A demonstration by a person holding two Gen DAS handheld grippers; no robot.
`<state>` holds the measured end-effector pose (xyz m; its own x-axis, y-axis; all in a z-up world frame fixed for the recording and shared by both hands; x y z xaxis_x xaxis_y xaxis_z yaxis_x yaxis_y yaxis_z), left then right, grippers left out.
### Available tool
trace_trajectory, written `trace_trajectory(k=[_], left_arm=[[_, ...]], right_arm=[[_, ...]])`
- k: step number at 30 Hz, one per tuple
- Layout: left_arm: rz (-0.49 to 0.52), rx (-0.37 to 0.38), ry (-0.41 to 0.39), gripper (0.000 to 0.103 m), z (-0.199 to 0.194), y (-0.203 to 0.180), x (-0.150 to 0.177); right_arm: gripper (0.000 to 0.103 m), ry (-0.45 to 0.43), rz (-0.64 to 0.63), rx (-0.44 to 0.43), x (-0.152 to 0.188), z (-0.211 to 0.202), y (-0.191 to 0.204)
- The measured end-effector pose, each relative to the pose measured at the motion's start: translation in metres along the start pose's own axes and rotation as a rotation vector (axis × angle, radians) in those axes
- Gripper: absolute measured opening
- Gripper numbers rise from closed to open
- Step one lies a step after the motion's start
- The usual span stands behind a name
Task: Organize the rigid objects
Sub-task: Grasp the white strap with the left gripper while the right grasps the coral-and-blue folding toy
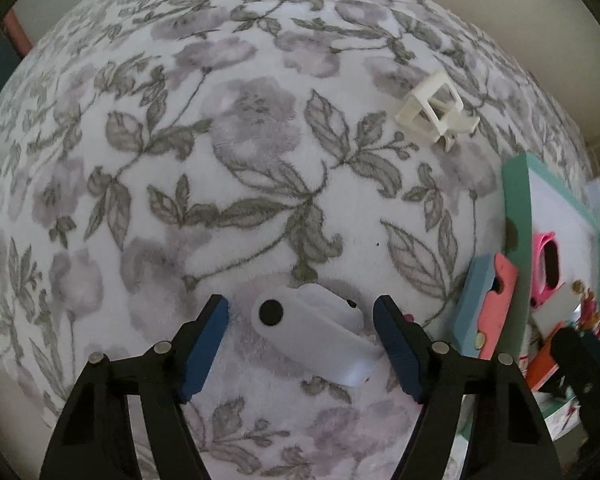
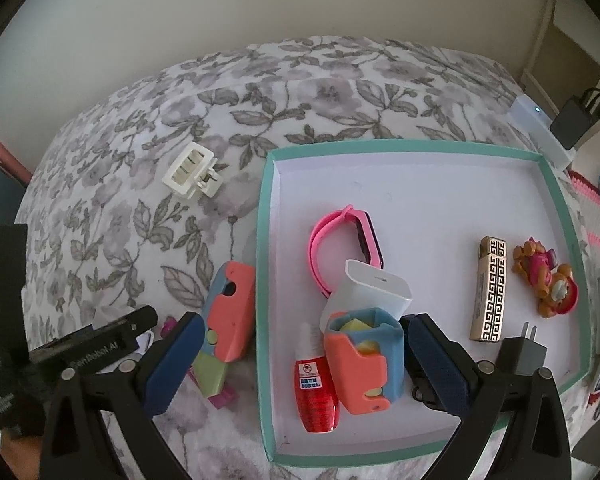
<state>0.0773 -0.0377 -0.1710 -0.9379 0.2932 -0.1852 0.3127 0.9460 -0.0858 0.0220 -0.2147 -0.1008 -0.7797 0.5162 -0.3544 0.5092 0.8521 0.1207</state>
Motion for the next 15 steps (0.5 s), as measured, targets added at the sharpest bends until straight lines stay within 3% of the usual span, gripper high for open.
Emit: trace_trajectory(k=[5, 11, 15], left_arm=[[0.086, -0.068, 0.003, 0.074, 0.002, -0.011, 0.007], [0.134, -0.059, -0.014, 0.059, -0.002, -0.022, 0.007], [0.109, -0.024, -0.014, 0.058, -0.005, -0.020, 0.003]], right_arm=[[0.103, 0.000, 0.005, -0.003, -0.001, 0.000, -0.001], [0.103, 0.002, 0.001, -0.001, -0.001, 0.000, 0.000], [0.103, 0.003, 0.002, -0.003, 0.000, 0.001, 0.001]])
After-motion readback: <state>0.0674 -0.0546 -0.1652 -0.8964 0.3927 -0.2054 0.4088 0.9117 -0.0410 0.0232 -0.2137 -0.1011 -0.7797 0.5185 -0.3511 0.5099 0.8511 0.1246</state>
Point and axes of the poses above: each gripper's, at about its wrist camera, not at the fingertips, and z roughly the way its jaws point, y to its left, x to its underside, the point moved 8 cm from there along z, roughly the way its jaws point, and after that the axes turned 5 degrees about z, right-handed, at the moved point
